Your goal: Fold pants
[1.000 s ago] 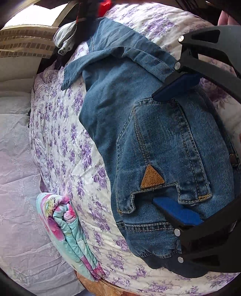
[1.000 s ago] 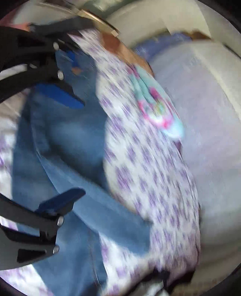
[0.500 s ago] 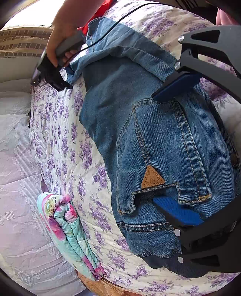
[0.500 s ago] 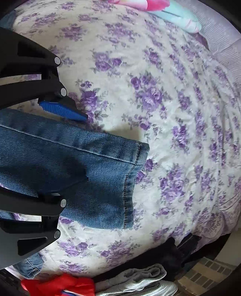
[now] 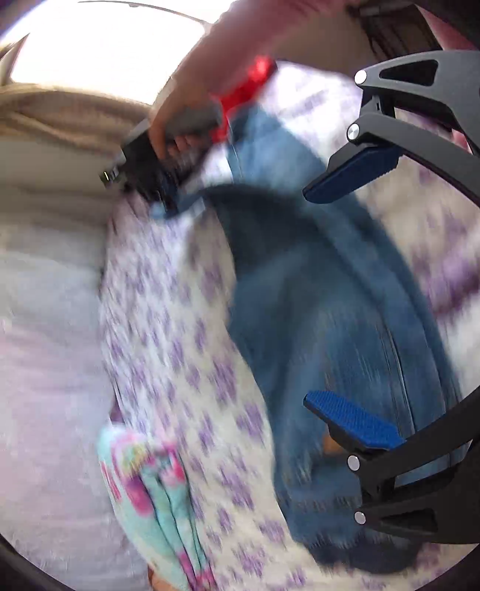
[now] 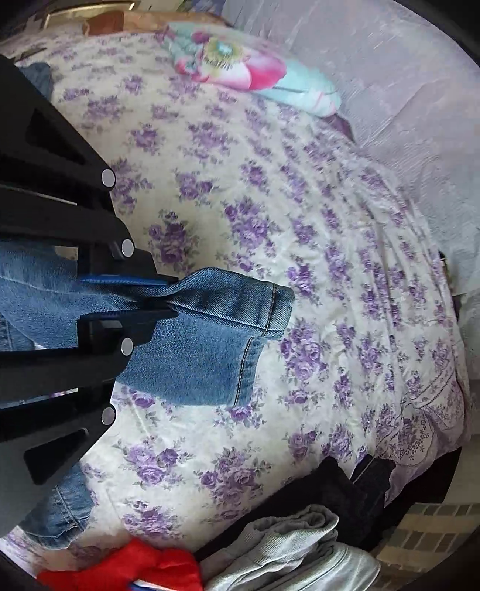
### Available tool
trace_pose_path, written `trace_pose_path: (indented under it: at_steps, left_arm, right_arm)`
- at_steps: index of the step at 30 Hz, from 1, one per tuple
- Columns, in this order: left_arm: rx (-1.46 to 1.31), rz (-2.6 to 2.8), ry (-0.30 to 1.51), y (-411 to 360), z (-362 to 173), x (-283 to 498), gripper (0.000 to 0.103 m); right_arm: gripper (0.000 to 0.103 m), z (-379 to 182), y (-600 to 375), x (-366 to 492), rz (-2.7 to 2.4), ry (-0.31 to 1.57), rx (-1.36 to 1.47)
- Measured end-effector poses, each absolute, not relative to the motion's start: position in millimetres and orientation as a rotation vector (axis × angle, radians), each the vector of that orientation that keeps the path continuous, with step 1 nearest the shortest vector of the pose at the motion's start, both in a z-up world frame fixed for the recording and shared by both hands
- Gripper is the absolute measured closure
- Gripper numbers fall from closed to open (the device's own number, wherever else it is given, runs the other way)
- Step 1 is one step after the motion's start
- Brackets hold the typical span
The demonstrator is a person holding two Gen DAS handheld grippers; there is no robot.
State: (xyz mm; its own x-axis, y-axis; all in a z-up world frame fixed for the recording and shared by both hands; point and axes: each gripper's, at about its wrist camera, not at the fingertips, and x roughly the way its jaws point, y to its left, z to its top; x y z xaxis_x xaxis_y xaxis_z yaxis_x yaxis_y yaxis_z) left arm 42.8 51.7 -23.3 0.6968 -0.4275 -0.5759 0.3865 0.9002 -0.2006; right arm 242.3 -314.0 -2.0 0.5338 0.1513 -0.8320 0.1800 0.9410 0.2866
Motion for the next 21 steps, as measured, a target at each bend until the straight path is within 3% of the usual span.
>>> trace_pose_path:
  at_steps: [4, 5, 6, 8, 9, 12, 17, 21]
  left_arm:
    - [0.076, -0.568, 0.653, -36, -36, 49, 0.005]
    - [0.121, -0.568, 0.669, -57, -44, 53, 0.011]
    - [0.158, -0.559, 0.684, -71, -50, 60, 0.025]
    - [0.233, -0.526, 0.727, -96, -66, 76, 0.043]
    - [0.243, -0.511, 0.758, -101, -73, 85, 0.061]
    - [0.209, -0.481, 0.835, -103, -86, 105, 0.082]
    - [0.164, -0.456, 0.707, -91, -62, 84, 0.085]
    - [0.211, -0.472, 0.742, -97, -75, 70, 0.086]
  right_arm:
    - [0.091, 19, -336, 221, 0.023, 0.95, 0.413]
    - [0.091, 25, -340, 212, 0.04, 0.938, 0.427]
    - [0.091, 29, -345, 207, 0.057, 0.929, 0.441]
    - [0.091, 36, -354, 197, 0.095, 0.91, 0.468]
    - [0.091, 41, -359, 190, 0.12, 0.893, 0.479]
    - [0.091, 53, -379, 168, 0.214, 0.836, 0.529]
    - [0.091, 49, -429, 104, 0.428, 0.633, 0.645]
    - [0.091, -17, -471, 49, 0.471, 0.58, 0.768]
